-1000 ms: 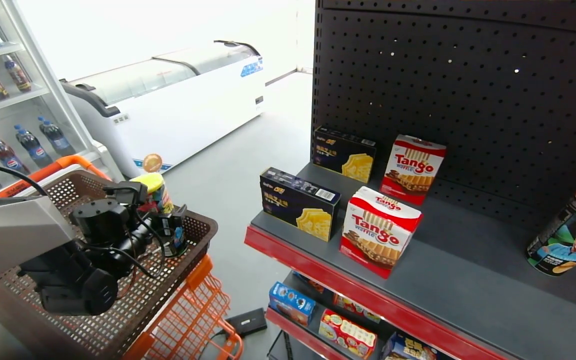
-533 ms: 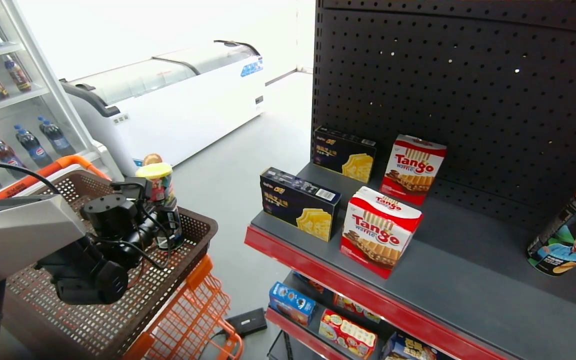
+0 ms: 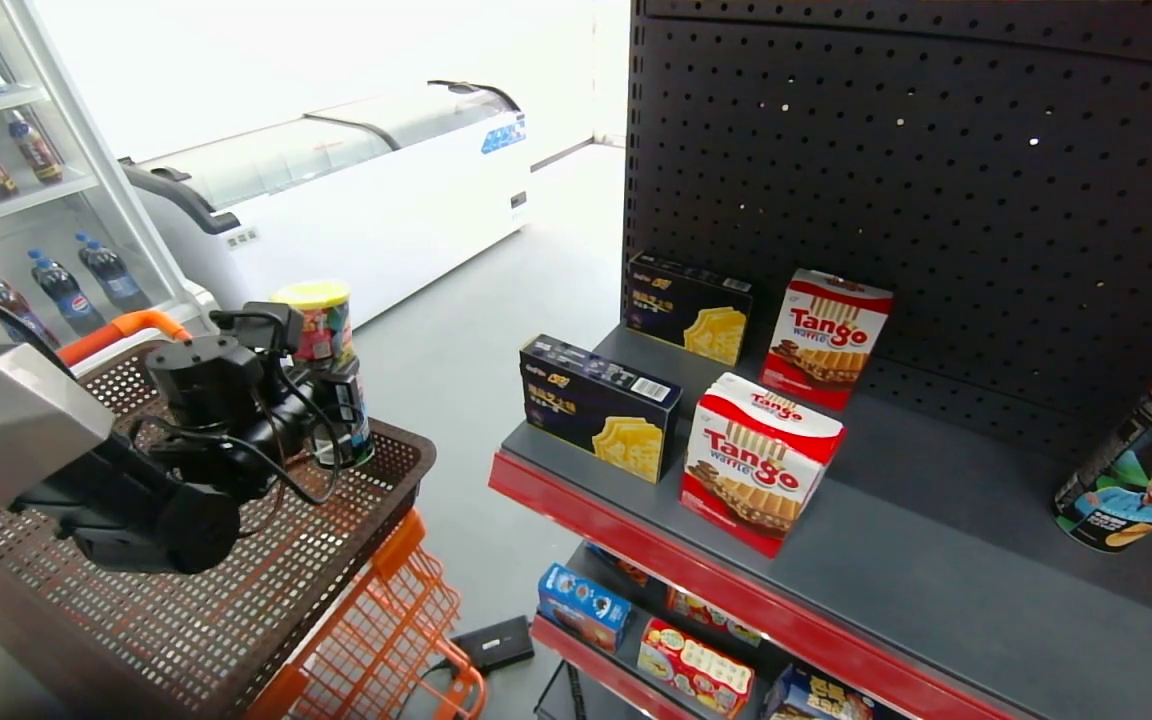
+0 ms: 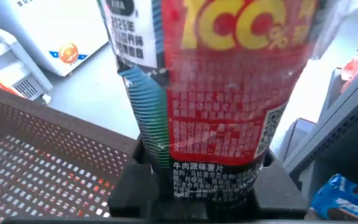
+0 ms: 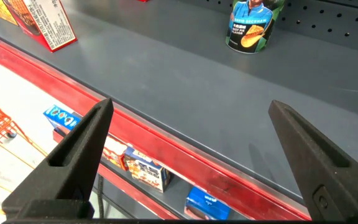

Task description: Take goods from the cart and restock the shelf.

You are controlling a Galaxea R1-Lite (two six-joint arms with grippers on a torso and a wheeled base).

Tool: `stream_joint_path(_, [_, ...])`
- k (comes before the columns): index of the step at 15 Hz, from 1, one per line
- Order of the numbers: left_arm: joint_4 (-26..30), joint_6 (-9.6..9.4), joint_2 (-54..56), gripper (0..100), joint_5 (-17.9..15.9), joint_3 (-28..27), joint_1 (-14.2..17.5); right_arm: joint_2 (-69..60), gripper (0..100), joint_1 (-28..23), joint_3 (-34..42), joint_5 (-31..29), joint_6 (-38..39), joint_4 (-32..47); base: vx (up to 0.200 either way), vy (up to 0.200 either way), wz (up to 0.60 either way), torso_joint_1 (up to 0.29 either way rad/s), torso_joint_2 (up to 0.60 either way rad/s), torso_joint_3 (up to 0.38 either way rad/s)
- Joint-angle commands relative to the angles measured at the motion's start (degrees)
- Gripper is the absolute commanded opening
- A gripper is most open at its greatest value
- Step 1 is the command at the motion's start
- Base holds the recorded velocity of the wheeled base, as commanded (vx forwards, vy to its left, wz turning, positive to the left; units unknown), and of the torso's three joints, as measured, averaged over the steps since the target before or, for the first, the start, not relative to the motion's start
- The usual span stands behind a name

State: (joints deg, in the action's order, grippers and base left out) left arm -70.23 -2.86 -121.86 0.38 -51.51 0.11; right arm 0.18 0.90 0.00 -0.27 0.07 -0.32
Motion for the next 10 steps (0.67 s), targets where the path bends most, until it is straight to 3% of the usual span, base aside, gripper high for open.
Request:
stream_joint_path(1, [5.37, 0.32, 9.27, 0, -1.34, -1.05, -0.72, 0.08, 100, 0.06, 0.00, 0.00, 0.01, -0.03, 0.000, 0.000, 0.00, 0.000, 0.00, 0.000])
stream_joint_path(2, [7.21, 0.23, 12.96, 0, -2.58, -0.88, -0.72, 0.08, 100, 0.06, 0.00, 0.00, 0.01, -0.03, 0.000, 0.000, 0.00, 0.000, 0.00, 0.000])
stream_joint_path(5, [9.23, -1.09, 18.06, 0, -2.49, -1.14, -1.43, 0.08, 100, -0.02, 0.00, 0.00, 0.01, -0.03, 0.000, 0.000, 0.00, 0.000, 0.00, 0.000])
stream_joint_path(7, [13.63, -1.09, 22.98, 0, -1.61, 0.09, -2.92, 0.08, 100, 0.06, 0.00, 0.00, 0.01, -0.03, 0.000, 0.000, 0.00, 0.000, 0.00, 0.000])
stream_joint_path(10, [22.33, -0.91, 30.80, 0, -1.52, 1.85, -8.02, 0.08, 100, 0.06, 0.00, 0.00, 0.01, -0.03, 0.000, 0.000, 0.00, 0.000, 0.00, 0.000])
